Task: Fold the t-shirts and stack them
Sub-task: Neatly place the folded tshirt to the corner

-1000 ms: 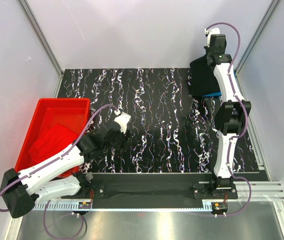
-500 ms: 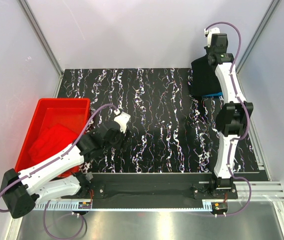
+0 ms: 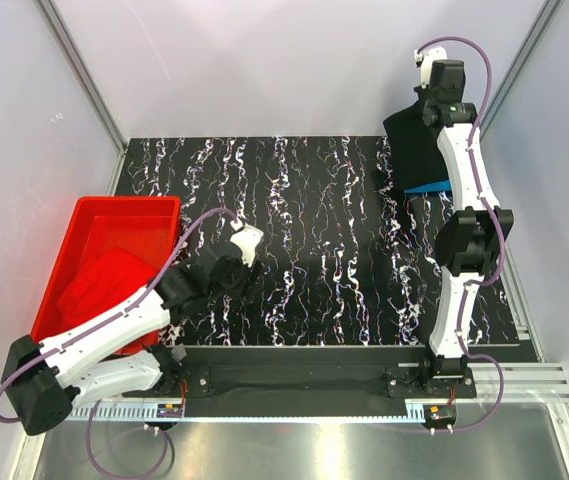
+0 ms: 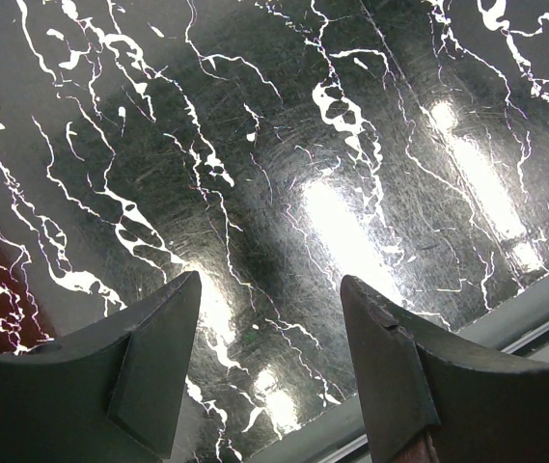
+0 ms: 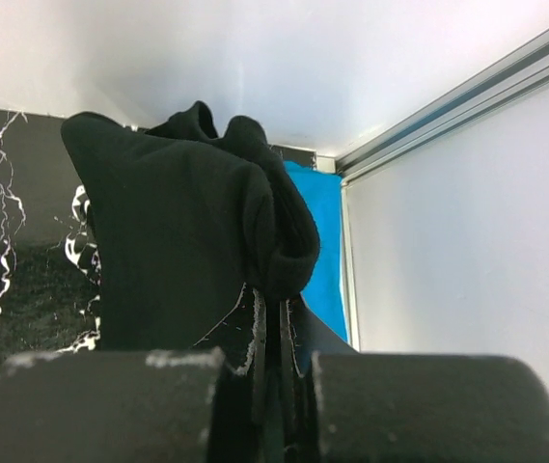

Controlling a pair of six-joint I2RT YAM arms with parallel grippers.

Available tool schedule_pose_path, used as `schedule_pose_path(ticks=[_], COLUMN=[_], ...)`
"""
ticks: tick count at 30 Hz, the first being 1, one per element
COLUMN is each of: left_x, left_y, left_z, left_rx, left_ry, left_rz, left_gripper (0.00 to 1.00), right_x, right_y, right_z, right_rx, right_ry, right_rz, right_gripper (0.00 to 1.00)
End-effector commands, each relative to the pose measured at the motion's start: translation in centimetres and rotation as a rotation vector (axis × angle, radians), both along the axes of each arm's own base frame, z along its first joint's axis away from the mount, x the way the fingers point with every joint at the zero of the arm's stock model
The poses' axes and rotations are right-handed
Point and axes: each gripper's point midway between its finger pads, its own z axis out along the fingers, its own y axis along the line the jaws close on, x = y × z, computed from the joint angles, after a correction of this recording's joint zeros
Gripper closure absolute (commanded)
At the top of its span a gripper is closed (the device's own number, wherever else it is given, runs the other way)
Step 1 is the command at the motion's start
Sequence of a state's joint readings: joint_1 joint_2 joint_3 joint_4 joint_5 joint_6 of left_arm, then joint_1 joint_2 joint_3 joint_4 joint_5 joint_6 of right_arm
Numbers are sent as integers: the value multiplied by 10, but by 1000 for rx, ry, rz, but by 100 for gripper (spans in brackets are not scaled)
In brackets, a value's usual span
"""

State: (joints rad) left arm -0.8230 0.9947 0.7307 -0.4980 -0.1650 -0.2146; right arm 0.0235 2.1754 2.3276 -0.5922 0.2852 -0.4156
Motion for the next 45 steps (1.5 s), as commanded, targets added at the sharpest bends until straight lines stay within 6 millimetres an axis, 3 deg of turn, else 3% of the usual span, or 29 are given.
schedule_pose_path(ticks=[1, 8, 10, 18, 31, 39, 45], left_x=[7, 7, 6, 3, 7, 9, 10], left_y=[-8, -7, -7, -8, -9, -11, -13], left_z=[7, 3, 1, -2, -5, -7, -5], left_rx=[-33, -22, -19, -22, 4, 6, -8], left_ry=[-33, -26, -22, -9, -3, 0, -5], left_rz=[-13, -16, -18, -25, -26, -23, -19], left_gripper=[35, 35, 35, 35, 34, 34, 34], right_x=[-7, 1, 2, 13, 47, 53, 21], right_y=[-3, -10, -29, -52, -55, -54, -43], right_z=[42, 34, 29, 2, -36, -22, 9], right_rx=[2, -31, -44, -68, -50, -50, -8], right_ry=[-91, -78, -66, -35, -31, -92, -117], right_rz=[11, 9, -16, -32, -5, -4, -15], right_gripper=[100, 100, 100, 100, 100, 100, 100])
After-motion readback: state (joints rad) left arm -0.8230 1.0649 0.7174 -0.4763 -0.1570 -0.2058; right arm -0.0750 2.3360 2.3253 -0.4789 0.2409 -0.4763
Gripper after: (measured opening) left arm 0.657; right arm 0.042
